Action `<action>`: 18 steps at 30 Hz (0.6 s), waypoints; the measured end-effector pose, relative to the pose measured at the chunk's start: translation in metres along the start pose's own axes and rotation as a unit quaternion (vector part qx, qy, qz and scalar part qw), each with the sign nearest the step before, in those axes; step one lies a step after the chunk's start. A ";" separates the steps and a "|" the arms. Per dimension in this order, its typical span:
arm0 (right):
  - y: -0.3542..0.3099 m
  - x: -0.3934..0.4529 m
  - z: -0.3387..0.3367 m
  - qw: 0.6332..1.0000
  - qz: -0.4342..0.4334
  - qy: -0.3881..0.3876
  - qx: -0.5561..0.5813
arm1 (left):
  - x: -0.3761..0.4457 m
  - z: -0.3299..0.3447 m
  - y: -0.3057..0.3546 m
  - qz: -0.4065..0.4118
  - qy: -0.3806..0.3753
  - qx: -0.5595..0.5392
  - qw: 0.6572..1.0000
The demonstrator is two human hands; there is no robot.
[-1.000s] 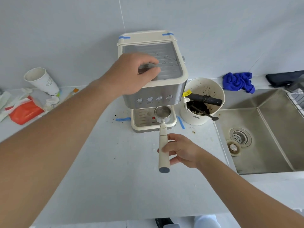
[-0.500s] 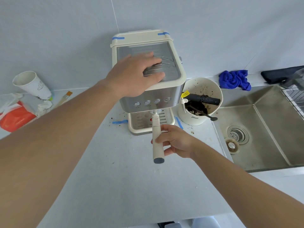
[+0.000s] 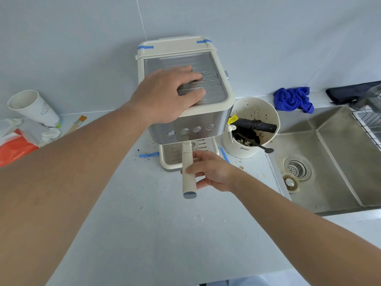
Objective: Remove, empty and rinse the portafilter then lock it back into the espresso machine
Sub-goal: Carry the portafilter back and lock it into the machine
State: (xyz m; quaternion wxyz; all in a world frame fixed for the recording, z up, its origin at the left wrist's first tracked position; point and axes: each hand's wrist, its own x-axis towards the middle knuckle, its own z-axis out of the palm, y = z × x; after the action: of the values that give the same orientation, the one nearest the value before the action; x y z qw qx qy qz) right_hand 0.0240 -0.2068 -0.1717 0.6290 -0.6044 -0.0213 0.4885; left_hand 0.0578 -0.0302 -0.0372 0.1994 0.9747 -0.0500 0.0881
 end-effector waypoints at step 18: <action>0.013 0.018 0.032 0.987 -0.075 0.056 0.132 | -0.001 -0.003 0.004 -0.008 0.006 -0.015 1.000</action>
State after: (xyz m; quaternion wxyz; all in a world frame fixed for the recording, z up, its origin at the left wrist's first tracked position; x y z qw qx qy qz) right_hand 0.0055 -0.1742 -0.1836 0.7385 -0.5394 0.0334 0.4033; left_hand 0.0559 -0.0327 -0.0334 0.2152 0.9713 -0.0425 0.0915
